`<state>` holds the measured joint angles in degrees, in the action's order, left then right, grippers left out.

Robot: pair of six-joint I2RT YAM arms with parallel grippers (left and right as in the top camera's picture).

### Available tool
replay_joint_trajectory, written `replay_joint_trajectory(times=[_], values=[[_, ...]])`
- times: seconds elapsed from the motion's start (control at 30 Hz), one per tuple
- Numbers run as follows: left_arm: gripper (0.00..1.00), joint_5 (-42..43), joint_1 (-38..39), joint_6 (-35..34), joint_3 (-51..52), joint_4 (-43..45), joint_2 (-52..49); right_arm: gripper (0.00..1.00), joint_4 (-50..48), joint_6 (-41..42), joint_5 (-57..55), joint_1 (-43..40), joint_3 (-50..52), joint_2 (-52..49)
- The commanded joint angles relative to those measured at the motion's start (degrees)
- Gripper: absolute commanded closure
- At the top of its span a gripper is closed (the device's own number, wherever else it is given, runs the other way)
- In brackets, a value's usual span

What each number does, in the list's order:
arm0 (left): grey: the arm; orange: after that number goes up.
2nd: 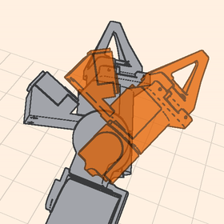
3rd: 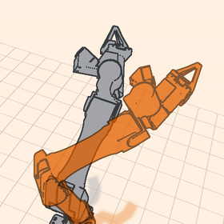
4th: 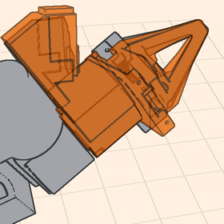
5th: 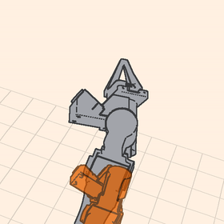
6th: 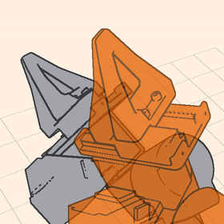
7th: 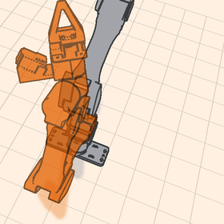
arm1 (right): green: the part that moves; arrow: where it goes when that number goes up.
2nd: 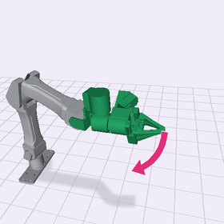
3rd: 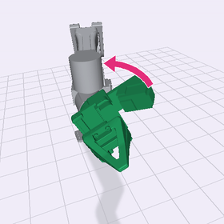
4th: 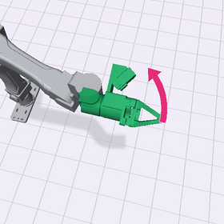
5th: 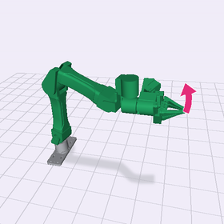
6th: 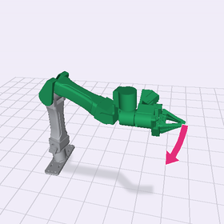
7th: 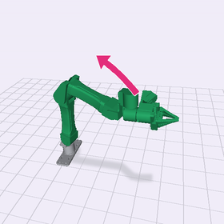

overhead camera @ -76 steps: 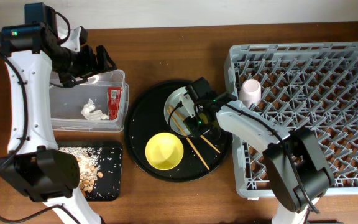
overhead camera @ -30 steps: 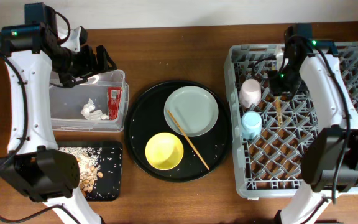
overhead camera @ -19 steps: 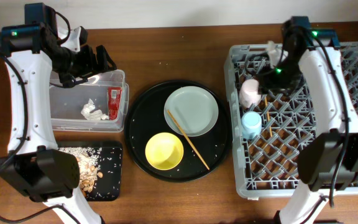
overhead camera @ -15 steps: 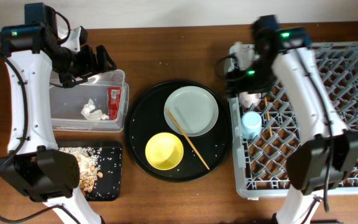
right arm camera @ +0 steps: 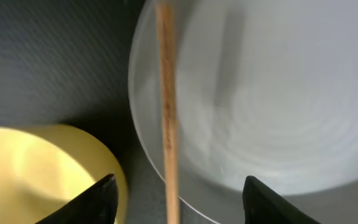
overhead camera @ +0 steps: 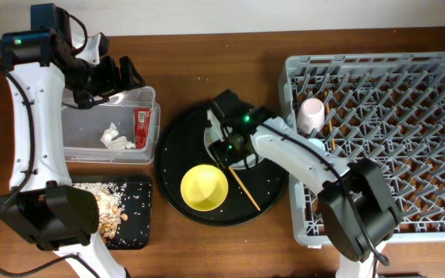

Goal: Sort waste into correct bins and load items into the dishwasher rack
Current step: 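Reach the right gripper back and pinch the second chopstick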

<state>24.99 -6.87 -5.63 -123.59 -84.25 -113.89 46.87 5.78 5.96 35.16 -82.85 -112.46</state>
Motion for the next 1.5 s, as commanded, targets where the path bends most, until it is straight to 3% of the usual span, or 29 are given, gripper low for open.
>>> replay_joint_trajectory(times=[0.0, 0.23, 0.5, 0.8, 1.23, 1.47], values=[[0.0, 0.0, -0.15, 0.04, -0.15, -0.02, 0.39, 0.43, 1.25, 0.09, -2.38, 0.09, 1.33, 0.55], [0.0, 0.0, -0.15, 0.04, -0.15, -0.02, 0.39, 0.57, 8.35, 0.98, 0.48, 0.15, 1.44, 0.57], [0.0, 0.0, -0.15, 0.04, -0.15, -0.02, 0.39, 0.6, 5.97, 0.98, 2.56, 2.54, 3.54, 0.55], [0.0, 0.0, -0.15, 0.04, -0.15, -0.02, 0.39, 0.73, 6.25, 2.27, 2.43, 3.19, 3.58, 0.55], [0.0, 0.0, -0.15, 0.04, -0.15, -0.02, 0.39, 0.78, 0.57, 2.27, 1.36, 3.08, 7.76, 0.55], [0.0, 0.0, -0.15, 0.04, -0.15, -0.02, 0.39, 0.76, 1.11, 2.27, 10.38, 3.43, 7.76, 0.55]])
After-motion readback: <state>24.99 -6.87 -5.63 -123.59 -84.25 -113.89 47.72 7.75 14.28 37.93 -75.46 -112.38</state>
